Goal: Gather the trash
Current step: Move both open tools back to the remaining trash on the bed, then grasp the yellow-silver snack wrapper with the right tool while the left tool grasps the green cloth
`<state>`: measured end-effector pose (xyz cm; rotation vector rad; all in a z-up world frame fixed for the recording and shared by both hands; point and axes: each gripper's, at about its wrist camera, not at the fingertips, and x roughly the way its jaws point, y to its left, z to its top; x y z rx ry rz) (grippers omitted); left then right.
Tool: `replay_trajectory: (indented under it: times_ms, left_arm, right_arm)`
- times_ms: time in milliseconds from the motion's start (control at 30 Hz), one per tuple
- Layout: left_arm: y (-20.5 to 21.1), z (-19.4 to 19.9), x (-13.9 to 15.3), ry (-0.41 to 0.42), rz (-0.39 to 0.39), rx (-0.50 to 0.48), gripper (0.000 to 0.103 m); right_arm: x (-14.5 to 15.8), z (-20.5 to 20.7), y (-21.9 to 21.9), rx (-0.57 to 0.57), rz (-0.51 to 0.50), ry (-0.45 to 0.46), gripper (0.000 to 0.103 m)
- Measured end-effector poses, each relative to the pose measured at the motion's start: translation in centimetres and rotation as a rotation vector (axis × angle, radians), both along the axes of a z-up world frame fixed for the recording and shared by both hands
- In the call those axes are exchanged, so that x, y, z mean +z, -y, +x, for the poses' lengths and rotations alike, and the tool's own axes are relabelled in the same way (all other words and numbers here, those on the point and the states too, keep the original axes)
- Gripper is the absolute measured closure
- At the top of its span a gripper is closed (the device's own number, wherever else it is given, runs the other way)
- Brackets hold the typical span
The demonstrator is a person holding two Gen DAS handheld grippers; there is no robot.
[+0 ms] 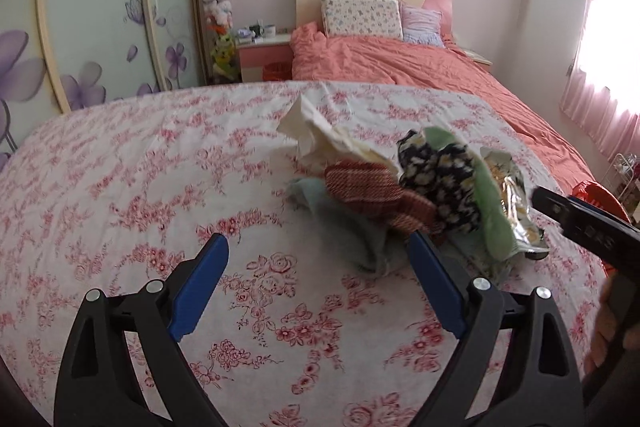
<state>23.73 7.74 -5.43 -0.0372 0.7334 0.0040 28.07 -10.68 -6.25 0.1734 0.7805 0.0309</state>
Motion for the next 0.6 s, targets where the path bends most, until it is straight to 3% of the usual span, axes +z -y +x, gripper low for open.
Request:
replay_trajectory:
  times_ms: [133, 200, 300, 467, 600]
  left_arm:
    - [-0.1, 0.9, -0.8, -0.032, -0.022, -0.027, 0.016]
    - [0.3, 1.6, -1.3, -0.053, -0.037, -0.052, 0.022]
    - [0.5, 2.0, -1.9, -0.075, -0.055, -0.066, 0.038]
    - [-0.6, 3.0, -2.9, -0.124, -0.148, -0.078, 0.080]
    - [-1.8, 2.5, -3.0, -0.119, -0.159, -0.068, 0.089]
  right_arm:
    - [-1.2, 2.1, -1.2, 0.003, 0.026, -0.052, 0.036]
    - [-1.7, 2.6, -1.5, 0.012, 0.033, -0.075, 0.043]
    - [-2.3, 3.1, -2.0, 0.032, 0.047, -0.100, 0.051]
    - [-2.2, 2.7, -1.9, 0.042, 0.047, -0.093, 0.058]
    - [-1.9, 2.1, -1.5, 0.047, 0.059, -0.084, 0.061]
